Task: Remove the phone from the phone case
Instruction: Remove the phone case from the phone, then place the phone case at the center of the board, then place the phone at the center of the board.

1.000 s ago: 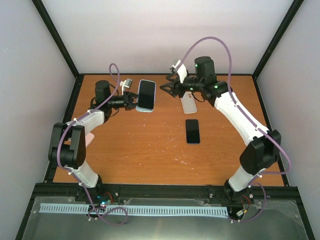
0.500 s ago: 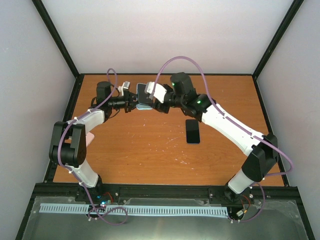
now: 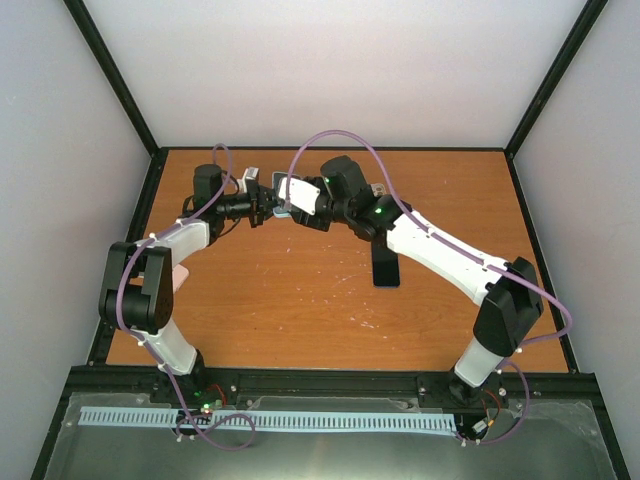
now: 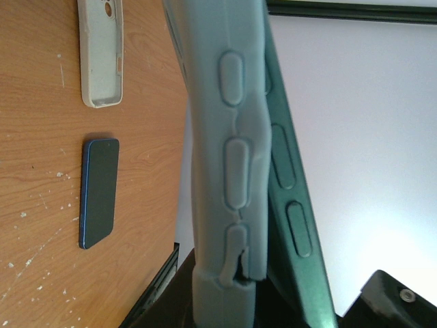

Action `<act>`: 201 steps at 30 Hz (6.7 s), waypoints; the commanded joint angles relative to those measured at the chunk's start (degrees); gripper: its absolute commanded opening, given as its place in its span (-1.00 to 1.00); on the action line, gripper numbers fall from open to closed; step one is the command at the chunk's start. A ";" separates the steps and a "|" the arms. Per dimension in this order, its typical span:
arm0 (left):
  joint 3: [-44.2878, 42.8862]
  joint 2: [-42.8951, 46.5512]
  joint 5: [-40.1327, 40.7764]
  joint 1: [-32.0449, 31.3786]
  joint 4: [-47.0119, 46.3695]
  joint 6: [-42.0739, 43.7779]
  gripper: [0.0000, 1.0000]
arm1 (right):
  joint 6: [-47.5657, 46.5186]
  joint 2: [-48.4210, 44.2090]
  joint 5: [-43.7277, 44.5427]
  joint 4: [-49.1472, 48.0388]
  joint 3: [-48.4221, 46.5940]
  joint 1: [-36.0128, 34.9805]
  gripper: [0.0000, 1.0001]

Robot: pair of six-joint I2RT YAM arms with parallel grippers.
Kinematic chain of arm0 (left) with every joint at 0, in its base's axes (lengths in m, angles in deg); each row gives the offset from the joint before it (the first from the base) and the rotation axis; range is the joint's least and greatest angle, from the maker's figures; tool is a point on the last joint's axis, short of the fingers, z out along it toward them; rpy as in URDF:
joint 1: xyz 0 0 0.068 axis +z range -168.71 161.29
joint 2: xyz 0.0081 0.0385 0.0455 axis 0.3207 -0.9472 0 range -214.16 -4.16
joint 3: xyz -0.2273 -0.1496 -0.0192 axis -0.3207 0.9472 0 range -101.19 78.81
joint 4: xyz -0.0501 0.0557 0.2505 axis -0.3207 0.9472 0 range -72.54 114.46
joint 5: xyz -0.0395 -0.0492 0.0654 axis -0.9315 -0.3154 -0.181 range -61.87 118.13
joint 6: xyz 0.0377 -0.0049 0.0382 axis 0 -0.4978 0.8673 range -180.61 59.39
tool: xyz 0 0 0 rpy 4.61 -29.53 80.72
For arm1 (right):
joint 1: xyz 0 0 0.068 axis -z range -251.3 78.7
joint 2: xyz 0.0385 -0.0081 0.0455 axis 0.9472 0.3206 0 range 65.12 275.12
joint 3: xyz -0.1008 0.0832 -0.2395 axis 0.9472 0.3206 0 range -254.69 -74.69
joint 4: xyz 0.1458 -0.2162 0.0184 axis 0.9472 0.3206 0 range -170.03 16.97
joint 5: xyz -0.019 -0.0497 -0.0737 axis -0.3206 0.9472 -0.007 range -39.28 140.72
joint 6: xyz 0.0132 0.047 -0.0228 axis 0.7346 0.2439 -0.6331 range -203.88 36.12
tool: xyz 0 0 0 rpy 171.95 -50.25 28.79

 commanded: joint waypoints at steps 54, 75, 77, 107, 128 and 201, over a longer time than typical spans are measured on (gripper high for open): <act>-10.00 -6.56 17.56 0.97 21.22 27.85 -0.99 | -0.52 -7.70 11.71 -7.73 -2.89 -0.90 -0.94; -33.09 -32.23 17.66 -9.13 26.72 33.08 -0.98 | 5.29 -7.39 10.20 -4.53 -0.82 13.68 -0.94; -34.36 -33.78 17.58 -9.42 27.14 33.10 -0.98 | 5.24 -7.22 9.91 -4.49 -0.69 14.14 -0.95; -27.63 -21.90 36.25 -8.73 37.29 34.07 0.99 | -3.20 -6.81 9.00 -9.59 3.34 14.38 -0.94; -9.78 0.91 -1.69 2.88 11.39 22.31 0.98 | -34.00 -10.28 18.94 -50.51 32.83 -0.14 -0.94; 6.81 -9.09 6.04 -10.69 7.18 25.54 -0.99 | -5.01 -25.05 10.19 -12.44 35.00 10.18 1.00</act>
